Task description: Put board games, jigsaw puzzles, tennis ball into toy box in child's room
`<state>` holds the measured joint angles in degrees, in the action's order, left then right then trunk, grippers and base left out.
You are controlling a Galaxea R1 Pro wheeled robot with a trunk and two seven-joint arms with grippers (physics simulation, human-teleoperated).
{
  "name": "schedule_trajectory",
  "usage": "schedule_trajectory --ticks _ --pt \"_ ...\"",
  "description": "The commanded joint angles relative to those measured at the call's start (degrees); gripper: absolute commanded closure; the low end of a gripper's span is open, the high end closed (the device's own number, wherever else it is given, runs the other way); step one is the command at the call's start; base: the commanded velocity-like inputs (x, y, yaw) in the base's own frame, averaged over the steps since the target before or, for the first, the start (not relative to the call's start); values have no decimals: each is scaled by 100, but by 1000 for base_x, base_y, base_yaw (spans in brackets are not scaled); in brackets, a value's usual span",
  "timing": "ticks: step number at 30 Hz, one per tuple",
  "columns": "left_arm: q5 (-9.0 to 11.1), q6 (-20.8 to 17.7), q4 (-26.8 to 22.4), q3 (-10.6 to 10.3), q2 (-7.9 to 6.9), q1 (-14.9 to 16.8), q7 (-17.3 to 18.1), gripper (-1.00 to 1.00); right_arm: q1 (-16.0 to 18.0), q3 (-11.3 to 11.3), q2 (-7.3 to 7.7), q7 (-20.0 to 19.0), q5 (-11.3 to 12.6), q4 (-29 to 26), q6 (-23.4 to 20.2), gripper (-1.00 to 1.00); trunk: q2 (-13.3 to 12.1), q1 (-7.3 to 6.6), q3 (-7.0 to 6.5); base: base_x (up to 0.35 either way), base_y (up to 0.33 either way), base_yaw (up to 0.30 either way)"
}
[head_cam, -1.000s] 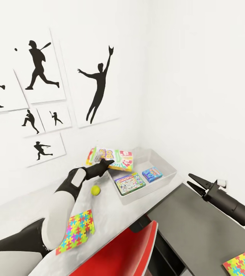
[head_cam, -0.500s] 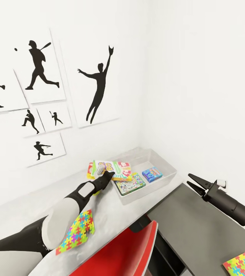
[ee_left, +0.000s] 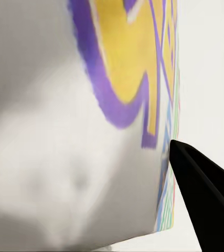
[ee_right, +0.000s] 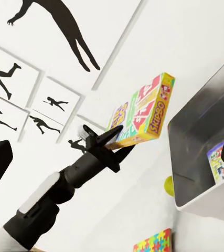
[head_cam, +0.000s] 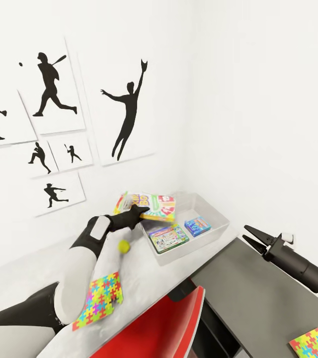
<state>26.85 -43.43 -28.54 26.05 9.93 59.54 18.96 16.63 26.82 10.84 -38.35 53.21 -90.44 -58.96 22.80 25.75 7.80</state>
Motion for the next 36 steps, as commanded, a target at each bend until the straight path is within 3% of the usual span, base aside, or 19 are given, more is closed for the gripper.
schedule_trajectory --ticks 1,4,8,16,20,30,36 --pt "-76 -239 -155 42 7 5 14 100 7 8 1 -34 -26 0 -28 -100 12 4 14 0 0 0" --pt "-75 -1143 -715 41 7 65 19 100 7 9 11 -39 -29 0 -28 -100 12 4 14 0 0 0" --pt "-68 -1487 -874 36 7 181 9 100 7 14 32 -41 -29 -4 -38 -100 12 4 14 0 0 0" --pt "-80 -1606 -906 -12 7 231 12 100 7 16 66 -41 -24 -8 -61 -100 12 4 14 0 0 0" --pt "-83 -1616 -908 -352 7 234 44 100 7 16 67 -41 -21 -9 -69 -100 12 4 14 0 0 0" --pt "-73 -1616 -950 -383 7 231 63 100 7 16 60 -41 -21 -9 -64 -100 12 4 14 0 0 0" --pt "-82 -1609 -970 -389 7 228 393 100 7 16 59 -39 -21 -9 -59 -100 12 4 14 3 -6 0"
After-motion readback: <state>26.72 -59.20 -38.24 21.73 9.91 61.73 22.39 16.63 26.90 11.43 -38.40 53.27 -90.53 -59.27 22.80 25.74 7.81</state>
